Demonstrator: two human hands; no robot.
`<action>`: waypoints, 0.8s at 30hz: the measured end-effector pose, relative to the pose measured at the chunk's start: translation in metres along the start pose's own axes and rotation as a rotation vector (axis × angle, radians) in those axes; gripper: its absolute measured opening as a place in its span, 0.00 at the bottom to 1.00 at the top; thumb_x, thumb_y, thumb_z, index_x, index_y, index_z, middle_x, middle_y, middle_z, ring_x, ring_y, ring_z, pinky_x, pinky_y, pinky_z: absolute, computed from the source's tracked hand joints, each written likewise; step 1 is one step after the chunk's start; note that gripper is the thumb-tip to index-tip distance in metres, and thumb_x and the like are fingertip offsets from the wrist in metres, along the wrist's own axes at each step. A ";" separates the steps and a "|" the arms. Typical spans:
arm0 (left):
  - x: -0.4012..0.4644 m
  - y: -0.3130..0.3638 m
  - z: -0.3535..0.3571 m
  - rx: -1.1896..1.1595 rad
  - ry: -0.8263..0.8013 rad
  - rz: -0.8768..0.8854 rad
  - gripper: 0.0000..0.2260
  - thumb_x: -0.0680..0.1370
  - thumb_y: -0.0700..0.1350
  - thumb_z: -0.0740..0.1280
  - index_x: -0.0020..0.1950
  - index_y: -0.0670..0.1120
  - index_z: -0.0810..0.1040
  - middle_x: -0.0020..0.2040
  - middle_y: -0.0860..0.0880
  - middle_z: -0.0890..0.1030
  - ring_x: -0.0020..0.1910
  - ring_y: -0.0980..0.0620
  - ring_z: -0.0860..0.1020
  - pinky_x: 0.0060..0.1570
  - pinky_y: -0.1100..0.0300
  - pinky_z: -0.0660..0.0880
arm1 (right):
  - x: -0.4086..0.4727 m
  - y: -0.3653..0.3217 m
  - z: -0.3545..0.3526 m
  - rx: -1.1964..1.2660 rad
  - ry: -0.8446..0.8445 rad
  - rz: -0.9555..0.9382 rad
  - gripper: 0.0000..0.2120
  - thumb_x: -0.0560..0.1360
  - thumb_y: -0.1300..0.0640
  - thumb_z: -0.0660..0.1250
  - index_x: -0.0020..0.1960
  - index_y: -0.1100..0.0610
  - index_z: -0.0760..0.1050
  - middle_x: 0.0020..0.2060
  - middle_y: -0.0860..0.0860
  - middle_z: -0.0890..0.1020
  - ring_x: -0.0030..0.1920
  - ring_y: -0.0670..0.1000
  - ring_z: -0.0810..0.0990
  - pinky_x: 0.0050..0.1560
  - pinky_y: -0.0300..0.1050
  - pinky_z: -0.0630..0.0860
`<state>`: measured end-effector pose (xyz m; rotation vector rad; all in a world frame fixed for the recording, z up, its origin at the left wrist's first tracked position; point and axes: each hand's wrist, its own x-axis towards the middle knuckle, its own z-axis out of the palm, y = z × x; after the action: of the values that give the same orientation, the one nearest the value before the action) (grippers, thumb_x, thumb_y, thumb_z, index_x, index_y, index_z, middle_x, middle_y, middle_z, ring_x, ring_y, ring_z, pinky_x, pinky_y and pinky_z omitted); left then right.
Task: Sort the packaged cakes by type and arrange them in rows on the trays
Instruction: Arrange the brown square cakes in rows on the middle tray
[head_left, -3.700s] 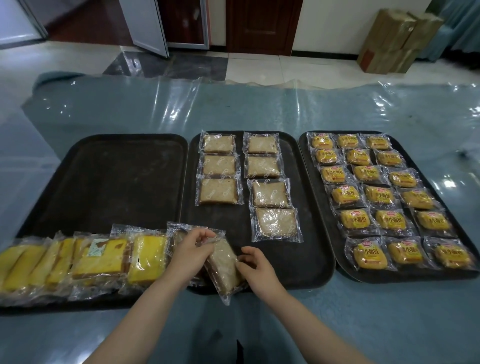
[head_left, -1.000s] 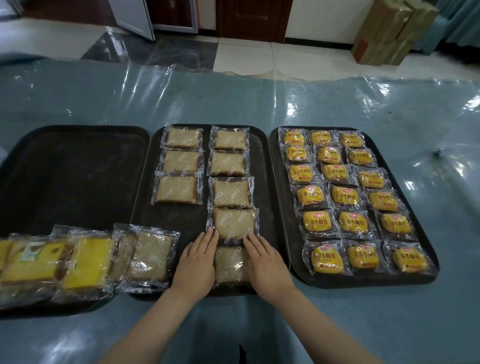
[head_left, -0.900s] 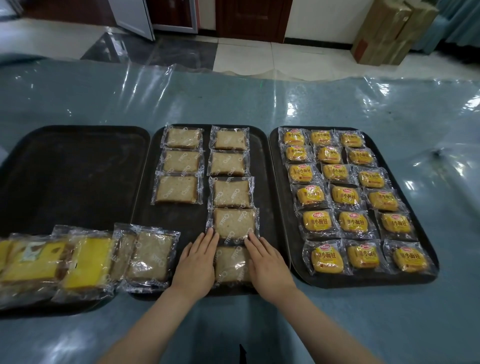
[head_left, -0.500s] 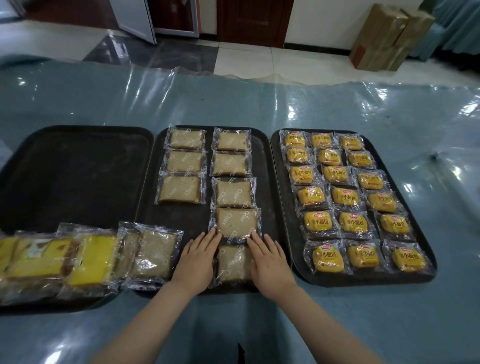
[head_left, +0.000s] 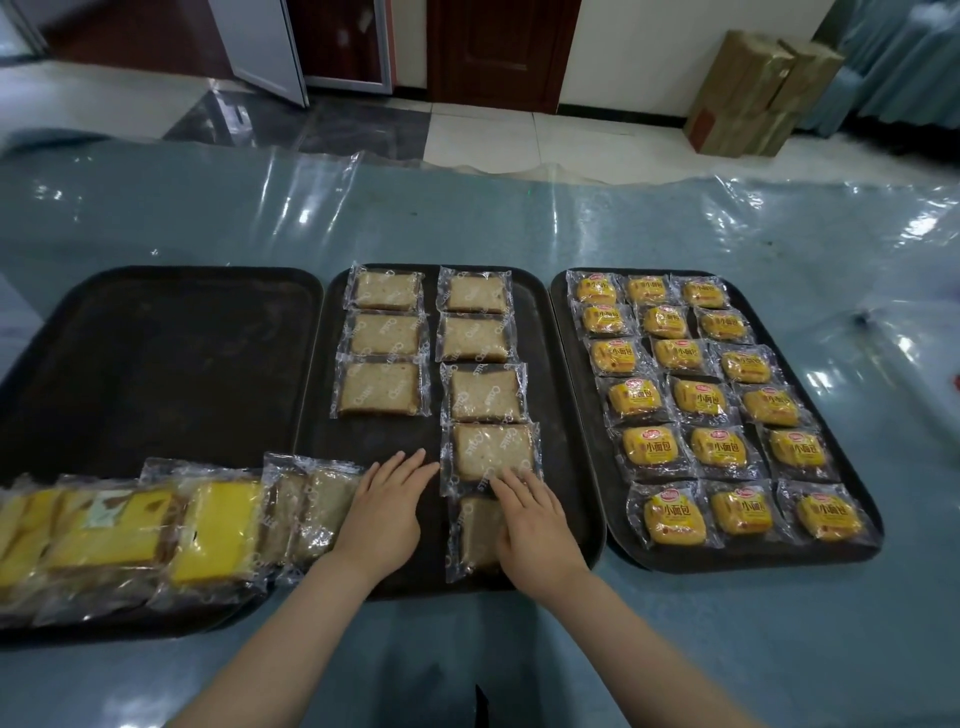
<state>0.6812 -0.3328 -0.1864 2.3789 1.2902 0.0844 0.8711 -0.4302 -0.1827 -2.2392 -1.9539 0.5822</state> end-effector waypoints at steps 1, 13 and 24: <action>-0.001 -0.004 -0.003 -0.009 0.015 -0.003 0.33 0.77 0.33 0.58 0.80 0.53 0.57 0.81 0.53 0.53 0.80 0.52 0.48 0.76 0.55 0.40 | 0.001 -0.004 0.000 0.006 0.006 -0.005 0.32 0.80 0.59 0.57 0.81 0.54 0.50 0.81 0.49 0.50 0.80 0.52 0.43 0.75 0.45 0.36; -0.010 -0.071 -0.036 0.019 0.079 -0.106 0.24 0.81 0.45 0.59 0.77 0.51 0.64 0.79 0.50 0.61 0.79 0.49 0.54 0.77 0.51 0.47 | 0.018 -0.065 0.024 0.129 0.058 -0.151 0.27 0.80 0.60 0.58 0.78 0.56 0.61 0.78 0.50 0.61 0.80 0.50 0.51 0.75 0.36 0.41; -0.014 -0.102 -0.046 0.093 0.035 -0.124 0.23 0.80 0.50 0.59 0.76 0.49 0.64 0.71 0.51 0.72 0.73 0.52 0.65 0.78 0.49 0.48 | 0.022 -0.103 0.035 0.298 -0.090 -0.106 0.26 0.79 0.60 0.59 0.77 0.56 0.61 0.73 0.50 0.67 0.73 0.50 0.64 0.73 0.42 0.63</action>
<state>0.5818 -0.2797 -0.1829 2.3767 1.4855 0.0299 0.7655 -0.3975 -0.1857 -1.9499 -1.8661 0.9074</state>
